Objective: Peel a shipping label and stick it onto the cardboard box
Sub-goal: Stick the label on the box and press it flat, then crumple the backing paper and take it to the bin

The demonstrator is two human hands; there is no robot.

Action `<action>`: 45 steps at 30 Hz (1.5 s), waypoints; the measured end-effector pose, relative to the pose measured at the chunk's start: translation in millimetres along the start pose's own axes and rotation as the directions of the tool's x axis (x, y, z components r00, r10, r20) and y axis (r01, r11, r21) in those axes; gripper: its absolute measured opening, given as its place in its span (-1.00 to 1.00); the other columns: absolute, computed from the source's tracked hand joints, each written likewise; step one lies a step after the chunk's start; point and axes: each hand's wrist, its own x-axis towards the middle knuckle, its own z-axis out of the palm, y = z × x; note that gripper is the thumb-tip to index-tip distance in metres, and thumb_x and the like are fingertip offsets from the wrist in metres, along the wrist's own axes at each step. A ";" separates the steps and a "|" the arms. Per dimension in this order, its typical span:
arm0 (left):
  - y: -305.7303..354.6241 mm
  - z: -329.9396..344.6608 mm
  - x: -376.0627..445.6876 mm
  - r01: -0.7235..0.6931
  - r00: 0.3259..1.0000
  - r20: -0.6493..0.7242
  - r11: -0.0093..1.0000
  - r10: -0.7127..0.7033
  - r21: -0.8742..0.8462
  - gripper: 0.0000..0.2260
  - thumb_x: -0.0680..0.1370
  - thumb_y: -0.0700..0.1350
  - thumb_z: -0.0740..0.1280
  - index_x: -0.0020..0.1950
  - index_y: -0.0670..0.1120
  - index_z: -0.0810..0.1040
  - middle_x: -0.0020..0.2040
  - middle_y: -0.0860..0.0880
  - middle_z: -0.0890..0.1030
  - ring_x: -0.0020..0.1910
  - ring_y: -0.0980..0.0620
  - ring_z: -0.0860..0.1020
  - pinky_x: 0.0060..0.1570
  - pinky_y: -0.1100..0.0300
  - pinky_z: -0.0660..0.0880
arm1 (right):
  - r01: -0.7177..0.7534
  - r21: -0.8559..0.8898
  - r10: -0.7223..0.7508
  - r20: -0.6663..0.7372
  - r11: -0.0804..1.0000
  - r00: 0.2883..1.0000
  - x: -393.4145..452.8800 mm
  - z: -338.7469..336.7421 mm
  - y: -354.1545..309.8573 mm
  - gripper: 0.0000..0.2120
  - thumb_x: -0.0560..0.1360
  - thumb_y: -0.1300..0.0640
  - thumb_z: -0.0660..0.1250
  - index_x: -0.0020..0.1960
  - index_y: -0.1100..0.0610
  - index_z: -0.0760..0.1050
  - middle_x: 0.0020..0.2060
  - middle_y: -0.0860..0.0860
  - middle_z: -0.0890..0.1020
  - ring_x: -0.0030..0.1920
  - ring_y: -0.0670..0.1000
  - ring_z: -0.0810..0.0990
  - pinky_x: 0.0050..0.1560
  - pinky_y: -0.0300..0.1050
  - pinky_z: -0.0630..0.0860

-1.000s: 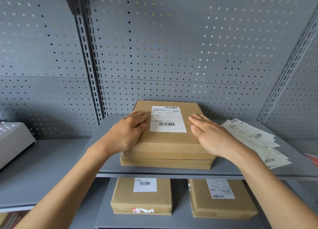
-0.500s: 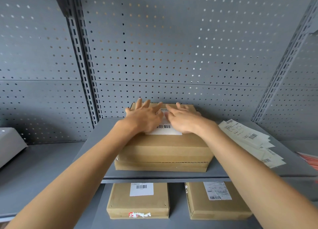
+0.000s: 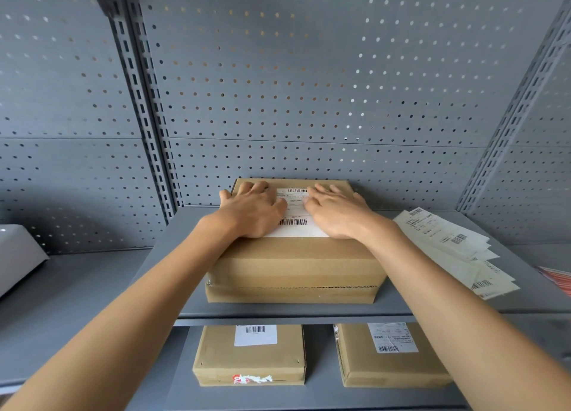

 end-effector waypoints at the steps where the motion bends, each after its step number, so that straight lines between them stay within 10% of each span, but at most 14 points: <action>1: -1.5 0.4 0.4 0.001 1.000 -0.007 1.000 -0.001 0.003 -0.61 0.67 0.10 -0.12 0.25 -0.05 0.38 0.48 -0.03 0.31 0.51 -0.06 0.18 0.34 -0.26 0.15 | 0.003 -0.001 -0.003 -0.005 1.000 1.000 -0.2 -0.3 2.0 -0.45 0.70 -0.12 -0.21 0.65 0.01 -0.08 0.64 -0.09 -0.09 0.63 0.01 -0.11 0.57 0.19 -0.11; 16: -11.7 1.6 -5.4 0.009 0.992 -0.119 0.987 -0.028 -0.159 -0.67 0.67 0.07 -0.01 0.04 -0.07 0.47 0.35 -0.03 0.46 0.35 -0.07 0.36 0.30 -0.25 0.24 | 0.030 0.047 -0.027 -0.066 0.998 0.997 -4.5 0.8 5.3 -0.42 0.70 -0.18 -0.13 0.65 0.04 -0.03 0.64 -0.07 -0.02 0.63 -0.01 -0.12 0.59 0.15 -0.12; 27: -50.3 -18.9 -42.6 0.001 0.852 -0.481 0.920 -0.206 -0.392 -0.60 0.62 0.15 0.21 0.39 0.04 0.54 0.38 0.00 0.60 0.30 -0.11 0.57 0.34 -0.21 0.43 | 0.255 0.159 -0.223 -0.198 0.954 0.955 -8.0 -17.7 -35.8 -0.38 0.64 -0.21 0.17 0.62 -0.12 0.07 0.63 -0.02 0.12 0.62 -0.03 0.02 0.49 0.06 0.17; 34: -93.1 -18.2 -74.3 0.084 0.795 -0.508 0.889 -0.332 -0.450 -0.64 0.61 0.10 0.24 0.35 0.05 0.59 0.30 0.06 0.65 0.24 -0.07 0.59 0.33 -0.17 0.44 | 0.398 0.233 -0.359 -0.191 0.887 0.913 3.9 -15.7 -80.4 -0.40 0.63 -0.15 0.22 0.61 -0.09 0.13 0.57 -0.06 0.28 0.39 -0.01 0.41 0.40 0.07 0.38; 45: -121.8 28.6 -86.0 0.214 0.802 -0.415 0.855 -0.430 -0.473 -0.79 0.56 0.10 0.32 0.06 0.08 0.69 0.00 0.14 0.73 0.09 -0.01 0.65 0.27 -0.09 0.47 | 0.451 0.184 -0.425 -0.167 0.873 0.890 13.3 4.7 -112.4 -0.46 0.65 -0.08 0.21 0.59 -0.05 0.19 0.56 -0.02 0.33 0.55 0.02 0.27 0.49 0.05 0.26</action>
